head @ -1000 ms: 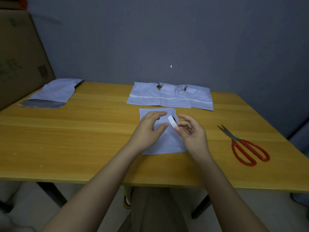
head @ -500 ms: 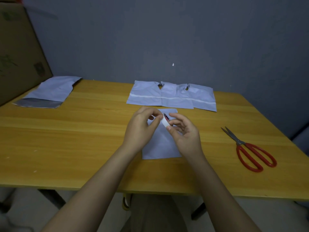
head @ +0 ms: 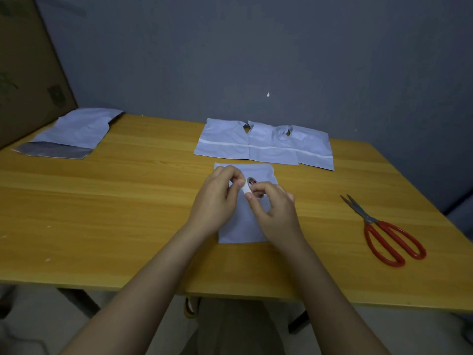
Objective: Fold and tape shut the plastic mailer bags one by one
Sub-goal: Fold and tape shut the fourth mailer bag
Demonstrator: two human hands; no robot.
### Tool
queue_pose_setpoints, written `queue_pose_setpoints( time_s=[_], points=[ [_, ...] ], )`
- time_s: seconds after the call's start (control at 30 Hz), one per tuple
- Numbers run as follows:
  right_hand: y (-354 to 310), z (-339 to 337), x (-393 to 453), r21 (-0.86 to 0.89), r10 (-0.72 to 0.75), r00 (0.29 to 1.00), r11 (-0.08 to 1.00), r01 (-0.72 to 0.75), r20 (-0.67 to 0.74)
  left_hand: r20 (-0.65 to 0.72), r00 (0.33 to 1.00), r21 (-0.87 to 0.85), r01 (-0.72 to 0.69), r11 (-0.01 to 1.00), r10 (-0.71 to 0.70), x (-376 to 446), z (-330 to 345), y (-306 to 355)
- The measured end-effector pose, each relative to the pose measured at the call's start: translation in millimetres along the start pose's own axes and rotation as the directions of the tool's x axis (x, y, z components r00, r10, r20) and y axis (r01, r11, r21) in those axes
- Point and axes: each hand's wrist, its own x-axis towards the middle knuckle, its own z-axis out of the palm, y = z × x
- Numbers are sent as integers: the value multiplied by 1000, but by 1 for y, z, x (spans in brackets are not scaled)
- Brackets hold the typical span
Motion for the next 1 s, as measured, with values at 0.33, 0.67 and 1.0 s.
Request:
queue_pose_setpoints(
  time_s=[0.33,0.67,1.0],
  points=[
    [5,7,-6,26,5,1000,1000,-5,-9,5,999,-22,38,999,-38,-12,10,-16],
    [-1,10,-5,47,52,998,998,-51,-30,-29,1000,-32,10,999,-11,-22,12,-15],
    [3,6,-1,21,18,1000,1000,-18,-9,-71,997,-11,-21,1000,20,-34,13,-11]
  ],
)
